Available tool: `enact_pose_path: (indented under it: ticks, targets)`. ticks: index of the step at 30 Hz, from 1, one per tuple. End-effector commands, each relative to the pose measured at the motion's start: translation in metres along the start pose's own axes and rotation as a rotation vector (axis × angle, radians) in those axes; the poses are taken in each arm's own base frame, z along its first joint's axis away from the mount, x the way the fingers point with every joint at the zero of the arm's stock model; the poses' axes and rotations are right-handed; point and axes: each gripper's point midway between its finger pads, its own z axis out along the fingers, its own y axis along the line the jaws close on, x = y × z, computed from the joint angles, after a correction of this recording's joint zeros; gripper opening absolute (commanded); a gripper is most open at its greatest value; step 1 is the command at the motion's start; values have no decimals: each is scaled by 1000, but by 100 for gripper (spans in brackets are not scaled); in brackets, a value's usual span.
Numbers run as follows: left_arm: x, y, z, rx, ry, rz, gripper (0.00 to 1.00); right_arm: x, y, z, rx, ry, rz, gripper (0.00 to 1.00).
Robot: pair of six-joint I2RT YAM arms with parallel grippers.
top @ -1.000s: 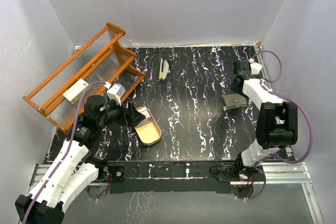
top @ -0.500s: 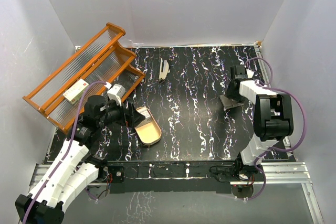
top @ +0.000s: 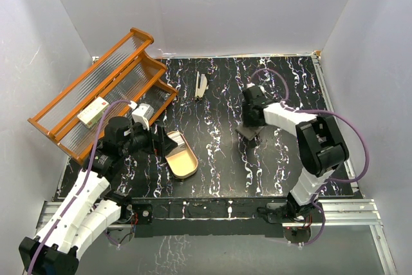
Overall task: Put the credit cards into the card holder
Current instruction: Move the card holder to the center of the board.
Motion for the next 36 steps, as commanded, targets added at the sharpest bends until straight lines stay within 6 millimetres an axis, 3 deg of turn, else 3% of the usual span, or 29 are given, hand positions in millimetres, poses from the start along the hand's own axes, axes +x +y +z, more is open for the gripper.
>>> enact_pose_path:
  ticks: [1,5,10,14,19,27,36]
  targets:
    - [-16,-3,-8,-10,-48,33,95,55,44,-8,-72,130,-212,44]
    - [-19,0,-11,-35,-64,38,95,76,82,-29,-181,128,-340,44]
    - [-25,10,-18,-104,-100,43,95,98,102,-55,-224,139,-482,43]
    - [-30,13,-22,-132,-127,50,95,98,104,-74,-203,144,-509,44]
    - [-33,16,-27,-161,-149,50,95,72,94,-92,-70,77,-305,43]
    - [-31,15,-25,-150,-142,49,95,53,114,-108,-105,28,-76,43]
    - [-30,14,-24,-143,-135,49,96,61,116,-104,-101,16,29,37]
